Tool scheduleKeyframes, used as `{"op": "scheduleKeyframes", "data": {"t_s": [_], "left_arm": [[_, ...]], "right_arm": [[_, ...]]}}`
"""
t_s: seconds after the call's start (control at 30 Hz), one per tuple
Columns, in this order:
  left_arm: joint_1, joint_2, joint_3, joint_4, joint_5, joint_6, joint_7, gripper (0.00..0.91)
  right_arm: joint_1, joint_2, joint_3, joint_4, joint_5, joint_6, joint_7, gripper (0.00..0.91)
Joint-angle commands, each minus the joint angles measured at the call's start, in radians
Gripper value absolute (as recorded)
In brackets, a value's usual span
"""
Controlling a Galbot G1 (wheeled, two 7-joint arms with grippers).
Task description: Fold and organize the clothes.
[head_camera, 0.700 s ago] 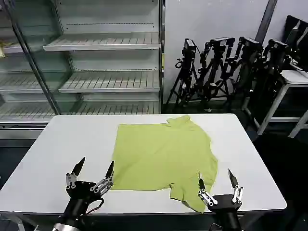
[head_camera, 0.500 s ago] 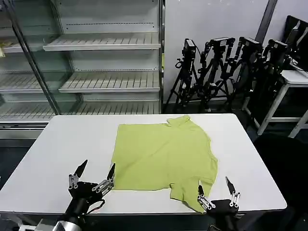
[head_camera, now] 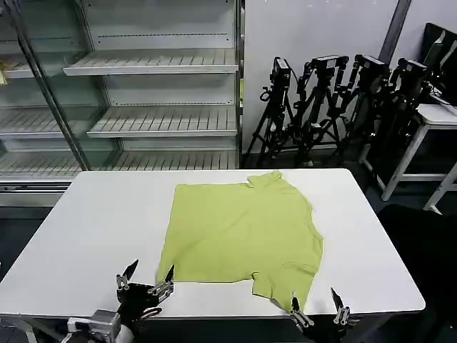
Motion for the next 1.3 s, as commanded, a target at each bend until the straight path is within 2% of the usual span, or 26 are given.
{"op": "scheduleKeyframes", "data": {"t_s": [0.03,0.07,0.1,0.13,0.17,0.2,0.23,0.27,0.3,0.33,0.4,0.47,0.6,0.93,1.3], "left_arm": [[-0.034,0.005,0.027,0.117,-0.007,0.036,-0.01,0.907],[-0.038,0.005,0.029,0.122,-0.008,0.036,-0.01,0.907],[-0.04,0.006,0.03,0.126,-0.01,0.036,-0.01,0.846],[-0.044,0.006,0.032,0.129,-0.011,0.036,-0.01,0.494],[-0.048,0.005,0.035,0.136,-0.013,0.036,-0.01,0.302],[-0.05,0.005,0.036,0.139,-0.013,0.036,-0.01,0.161],[-0.053,0.004,0.038,0.142,-0.016,0.036,-0.01,0.02],[-0.054,0.004,0.04,0.145,-0.017,0.036,-0.01,0.02],[-0.055,0.003,0.041,0.147,-0.018,0.035,-0.01,0.02],[-0.055,0.003,0.043,0.147,-0.019,0.035,-0.01,0.02],[-0.056,0.004,0.045,0.15,-0.024,0.035,-0.01,0.02],[-0.055,0.006,0.046,0.153,-0.033,0.035,-0.009,0.02],[-0.057,0.007,0.044,0.159,-0.045,0.034,-0.01,0.02],[-0.056,0.009,0.043,0.147,-0.07,0.033,-0.001,0.02],[-0.03,0.019,0.032,0.086,-0.07,0.028,0.008,0.02]], "right_arm": [[-0.002,0.005,-0.011,-0.003,-0.001,-0.022,0.011,0.907],[-0.002,0.005,-0.012,-0.004,-0.001,-0.023,0.01,0.907],[-0.002,0.005,-0.014,-0.004,0.0,-0.024,0.008,0.907],[-0.001,0.005,-0.015,-0.007,0.0,-0.026,0.006,0.907],[0.001,0.006,-0.016,-0.012,0.001,-0.03,0.003,0.907],[0.003,0.006,-0.017,-0.016,0.002,-0.032,0.001,0.907],[0.006,0.007,-0.02,-0.021,0.003,-0.035,-0.002,0.867],[0.007,0.008,-0.023,-0.025,0.004,-0.037,-0.006,0.685],[0.009,0.009,-0.027,-0.027,0.007,-0.039,-0.011,0.574],[0.01,0.01,-0.029,-0.029,0.01,-0.041,-0.012,0.363],[0.017,0.014,-0.036,-0.037,0.025,-0.047,-0.017,0.151],[0.021,0.015,-0.039,-0.044,0.041,-0.049,-0.018,0.05],[0.025,0.014,-0.04,-0.05,0.073,-0.052,-0.017,0.0],[0.024,0.007,-0.034,-0.04,0.109,-0.052,-0.021,0.0],[0.002,-0.003,-0.032,-0.007,0.104,-0.018,-0.039,0.0]]}}
